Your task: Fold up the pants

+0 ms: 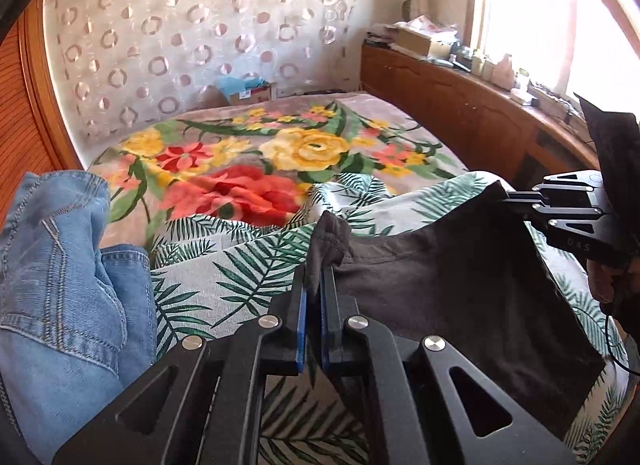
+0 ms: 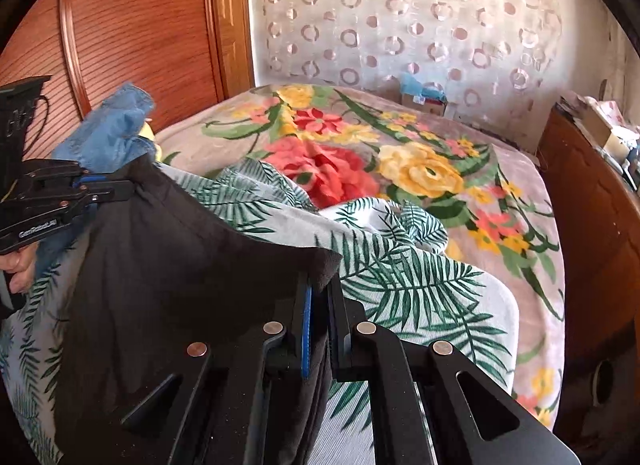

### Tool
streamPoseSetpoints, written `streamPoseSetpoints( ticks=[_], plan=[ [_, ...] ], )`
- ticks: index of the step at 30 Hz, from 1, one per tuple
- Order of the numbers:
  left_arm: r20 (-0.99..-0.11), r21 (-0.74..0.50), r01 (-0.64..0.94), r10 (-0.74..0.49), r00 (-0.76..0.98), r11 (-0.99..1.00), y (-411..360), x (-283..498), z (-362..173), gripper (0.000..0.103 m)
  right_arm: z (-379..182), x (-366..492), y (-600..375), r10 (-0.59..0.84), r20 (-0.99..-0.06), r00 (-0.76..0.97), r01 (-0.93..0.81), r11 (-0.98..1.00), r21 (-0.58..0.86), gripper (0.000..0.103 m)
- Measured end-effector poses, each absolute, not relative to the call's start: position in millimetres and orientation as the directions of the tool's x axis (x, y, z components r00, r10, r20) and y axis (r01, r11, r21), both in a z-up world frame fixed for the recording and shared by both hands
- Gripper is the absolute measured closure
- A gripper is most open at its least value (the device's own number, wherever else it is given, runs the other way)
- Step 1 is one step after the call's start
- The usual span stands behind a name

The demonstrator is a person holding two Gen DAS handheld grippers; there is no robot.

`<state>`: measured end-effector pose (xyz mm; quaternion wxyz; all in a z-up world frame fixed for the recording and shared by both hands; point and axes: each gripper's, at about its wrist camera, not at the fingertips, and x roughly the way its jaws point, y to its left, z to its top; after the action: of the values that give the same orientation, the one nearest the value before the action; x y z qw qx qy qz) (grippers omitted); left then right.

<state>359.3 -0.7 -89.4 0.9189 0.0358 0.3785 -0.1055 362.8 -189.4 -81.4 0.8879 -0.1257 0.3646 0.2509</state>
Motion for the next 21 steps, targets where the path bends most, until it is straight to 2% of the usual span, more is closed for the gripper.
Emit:
streamPoseSetpoints(
  ticks=[6, 12, 15, 19, 21],
  plan=[
    [-0.723, -0.026, 0.211, -0.164, 0.671, 0.977, -3, 371, -102, 0.097, -103, 400, -182, 0.314, -0.761, 0.567, -0.518, 0.855, -0.033, 0.096],
    [-0.72, -0.026, 0.228, -0.177, 0.672, 0.973, -8, 365, -96, 0.097, -99, 409, -175, 0.324, -0.772, 0.546, -0.524, 0.851, -0.014, 0.096],
    [-0.717, -0.024, 0.23, -0.177, 0.674, 0.973, -9, 362, -90, 0.096, -91, 404, -179, 0.324, -0.76, 0.564, -0.514, 0.857, -0.016, 0.09],
    [-0.711, -0.019, 0.24, -0.182, 0.68, 0.971, -12, 351, -82, 0.093, -77, 382, -185, 0.342, -0.733, 0.588, -0.52, 0.854, -0.019, 0.088],
    [-0.708, -0.018, 0.248, -0.187, 0.681, 0.969, -13, 347, -80, 0.087, -72, 372, -188, 0.337, -0.728, 0.597, -0.515, 0.857, -0.026, 0.086]
  ],
)
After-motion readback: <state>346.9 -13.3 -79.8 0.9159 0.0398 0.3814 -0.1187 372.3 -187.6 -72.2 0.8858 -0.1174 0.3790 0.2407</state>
